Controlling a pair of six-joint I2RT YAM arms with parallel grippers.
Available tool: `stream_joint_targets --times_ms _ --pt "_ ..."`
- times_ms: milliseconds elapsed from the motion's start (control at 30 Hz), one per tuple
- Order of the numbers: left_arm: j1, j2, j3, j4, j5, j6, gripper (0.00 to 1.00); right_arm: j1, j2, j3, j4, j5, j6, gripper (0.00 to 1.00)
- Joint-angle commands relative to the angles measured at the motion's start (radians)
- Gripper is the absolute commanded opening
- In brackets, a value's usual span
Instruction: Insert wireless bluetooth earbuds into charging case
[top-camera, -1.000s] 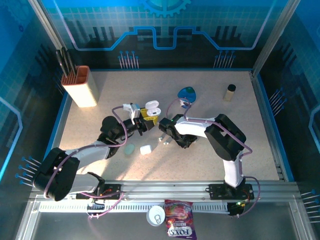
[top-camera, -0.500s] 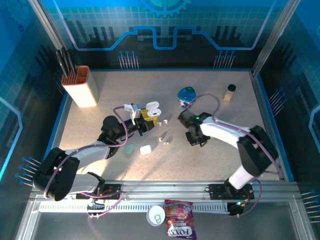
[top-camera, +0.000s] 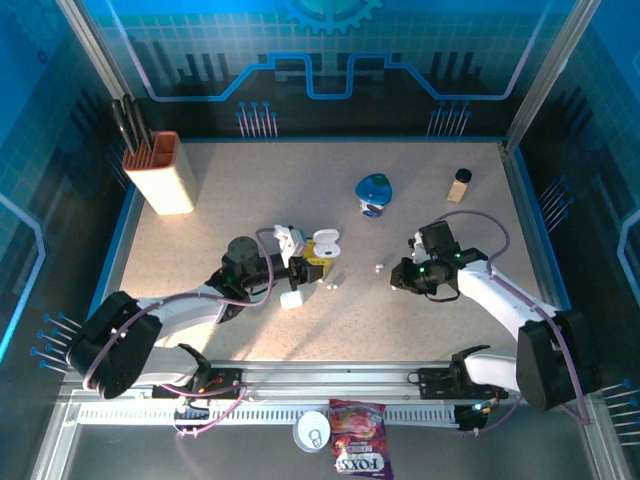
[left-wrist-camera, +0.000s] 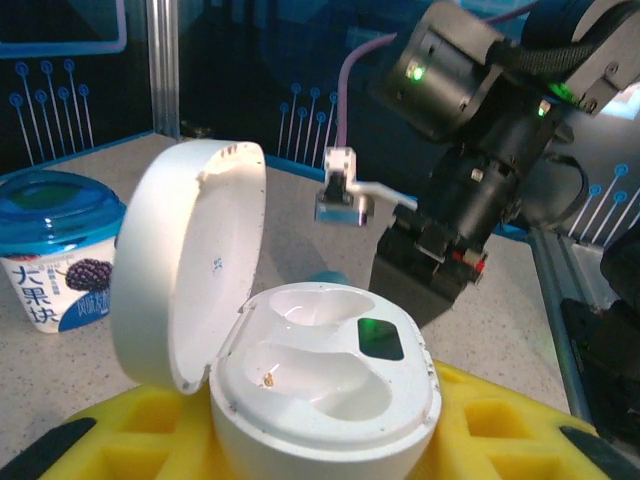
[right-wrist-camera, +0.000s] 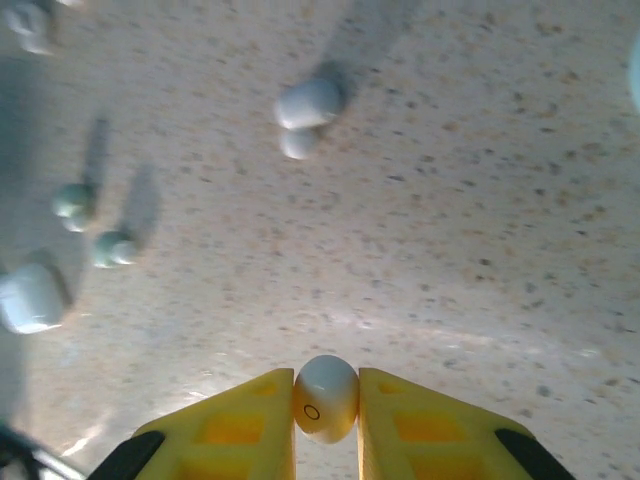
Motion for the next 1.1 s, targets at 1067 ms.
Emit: stream_joint_targets --times_ms 1067 --pt "-0.037 0.137 0.035 0.145 0.325 0.102 0.37 0.287 -0.159 0.205 0.139 -0.327 -0.341 0.18"
